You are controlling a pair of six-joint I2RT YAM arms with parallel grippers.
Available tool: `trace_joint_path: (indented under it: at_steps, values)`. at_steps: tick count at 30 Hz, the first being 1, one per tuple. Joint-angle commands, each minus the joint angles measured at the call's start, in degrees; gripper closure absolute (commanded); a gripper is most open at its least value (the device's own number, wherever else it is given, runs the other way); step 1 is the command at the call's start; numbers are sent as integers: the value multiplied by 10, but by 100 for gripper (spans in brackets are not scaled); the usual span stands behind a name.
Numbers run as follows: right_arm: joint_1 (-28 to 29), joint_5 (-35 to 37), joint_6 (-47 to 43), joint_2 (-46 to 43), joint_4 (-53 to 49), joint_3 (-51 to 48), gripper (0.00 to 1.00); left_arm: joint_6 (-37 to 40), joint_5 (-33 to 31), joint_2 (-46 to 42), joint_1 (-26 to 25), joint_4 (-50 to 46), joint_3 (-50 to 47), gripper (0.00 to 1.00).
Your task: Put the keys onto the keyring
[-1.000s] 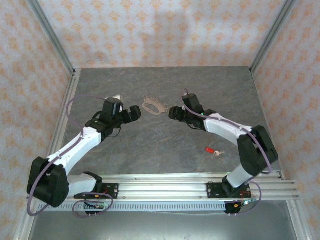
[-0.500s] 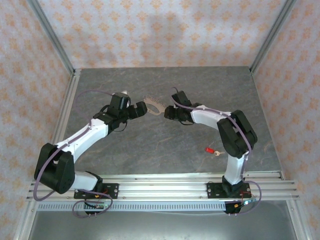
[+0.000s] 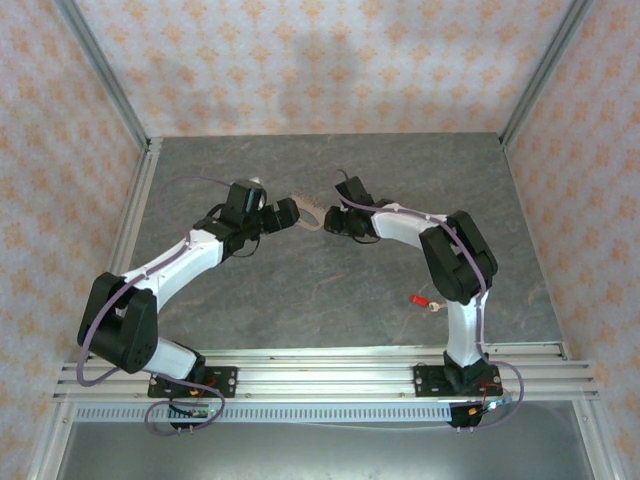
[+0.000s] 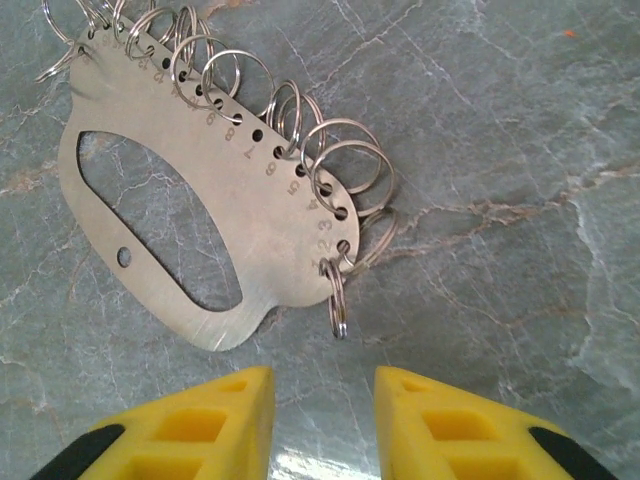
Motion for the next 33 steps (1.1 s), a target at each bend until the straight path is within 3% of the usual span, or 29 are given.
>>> trace_joint_path:
  at_steps: [1,16,23,33]
  values:
    - [0,7,-1,18,-21,26,70,2,8,2,-2,12,16,2]
    - [0,22,-7,42,-33,55,82,3,21,2,-2,25,14,2]
    - [0,21,-12,46,-39,63,100,3,22,4,-2,25,12,2]
    - [0,-15,-22,-15,-31,-8,100,12,34,-6,-2,7,14,2]
